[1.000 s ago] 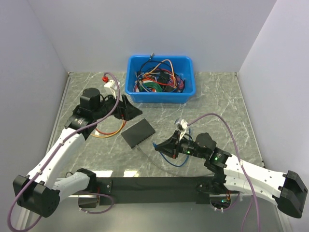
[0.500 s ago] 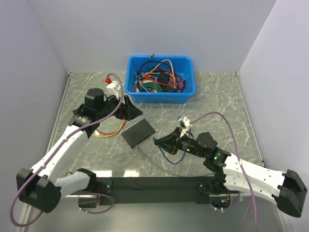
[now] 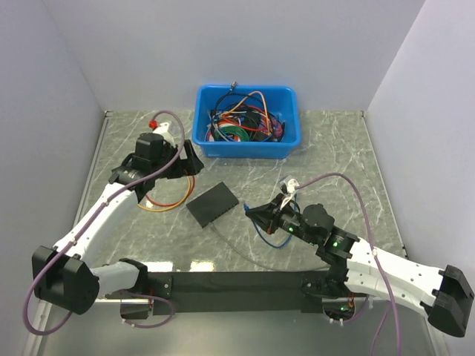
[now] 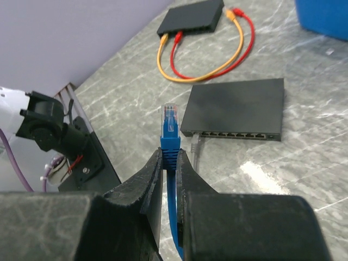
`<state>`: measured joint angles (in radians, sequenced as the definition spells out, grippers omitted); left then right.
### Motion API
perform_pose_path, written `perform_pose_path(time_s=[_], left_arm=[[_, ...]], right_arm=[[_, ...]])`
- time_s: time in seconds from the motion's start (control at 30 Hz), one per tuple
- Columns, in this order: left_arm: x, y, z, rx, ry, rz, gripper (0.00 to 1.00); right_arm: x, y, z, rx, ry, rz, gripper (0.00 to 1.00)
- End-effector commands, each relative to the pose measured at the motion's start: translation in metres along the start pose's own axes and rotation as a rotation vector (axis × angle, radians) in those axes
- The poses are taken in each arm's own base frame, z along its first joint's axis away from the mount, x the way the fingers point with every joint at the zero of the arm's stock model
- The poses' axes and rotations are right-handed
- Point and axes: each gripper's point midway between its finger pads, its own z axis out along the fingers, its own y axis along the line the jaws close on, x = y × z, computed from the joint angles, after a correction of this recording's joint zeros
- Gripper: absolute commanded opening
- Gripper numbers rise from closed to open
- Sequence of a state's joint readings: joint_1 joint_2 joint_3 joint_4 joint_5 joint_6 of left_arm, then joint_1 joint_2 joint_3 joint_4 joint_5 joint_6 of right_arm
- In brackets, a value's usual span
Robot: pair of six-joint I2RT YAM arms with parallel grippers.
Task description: Insert the plug into the switch port
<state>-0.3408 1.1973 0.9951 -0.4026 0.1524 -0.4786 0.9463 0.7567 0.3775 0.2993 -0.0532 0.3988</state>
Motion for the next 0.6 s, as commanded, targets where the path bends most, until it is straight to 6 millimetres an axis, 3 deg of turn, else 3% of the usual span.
perform_pose_path(time_s=[0.0, 0.1, 0.17, 0.2, 0.3, 0.33, 0.37, 0.4, 0.43, 0.47, 0.5, 0.57], left_arm=[[-0.028, 0.01, -0.002, -0.066, -0.104, -0.043, 0.99], [-0.028, 0.012, 0.001, -0.063, -0.082, 0.025, 0.99], [-0.04, 0.007, 0.001, -0.032, -0.158, 0.004, 0.99], [-0.033, 0.003, 0.002, 0.014, -0.147, 0.004, 1.0], [-0.043, -0.014, -0.005, 0.094, -0.185, 0.014, 0.99], [-0.057, -0.023, -0.01, 0.108, -0.199, 0.017, 0.99], [-0.044, -0.012, -0.001, 0.049, -0.111, 0.002, 0.99], [-0.07, -0.02, -0.008, 0.034, -0.138, 0.005, 0.99], [-0.073, -0.017, -0.003, 0.0, -0.108, 0.016, 0.99], [-0.064, -0.009, 0.015, -0.035, -0.028, 0.014, 0.98], [-0.067, -0.01, 0.015, -0.044, 0.001, 0.022, 0.97], [-0.049, -0.003, 0.04, -0.044, 0.085, 0.024, 0.99]], right_arm=[[-0.019, 0.0, -0.005, 0.02, -0.062, -0.016, 0.0], [-0.021, 0.0, -0.009, 0.024, -0.065, -0.013, 0.0], [-0.02, 0.001, -0.011, 0.025, -0.059, -0.01, 0.0], [-0.02, 0.0, -0.012, 0.028, -0.055, -0.009, 0.0], [-0.017, -0.005, -0.016, 0.052, -0.046, -0.008, 0.0], [-0.015, -0.01, -0.017, 0.08, -0.047, -0.005, 0.0], [-0.013, -0.015, -0.019, 0.104, -0.047, -0.002, 0.0], [-0.012, -0.019, -0.02, 0.123, -0.044, 0.001, 0.0], [-0.01, -0.023, -0.02, 0.146, -0.038, 0.006, 0.0], [-0.008, -0.03, -0.021, 0.184, -0.033, 0.007, 0.0], [-0.008, -0.032, -0.02, 0.197, -0.029, 0.009, 0.0], [-0.002, -0.04, -0.018, 0.24, -0.007, 0.013, 0.0]])
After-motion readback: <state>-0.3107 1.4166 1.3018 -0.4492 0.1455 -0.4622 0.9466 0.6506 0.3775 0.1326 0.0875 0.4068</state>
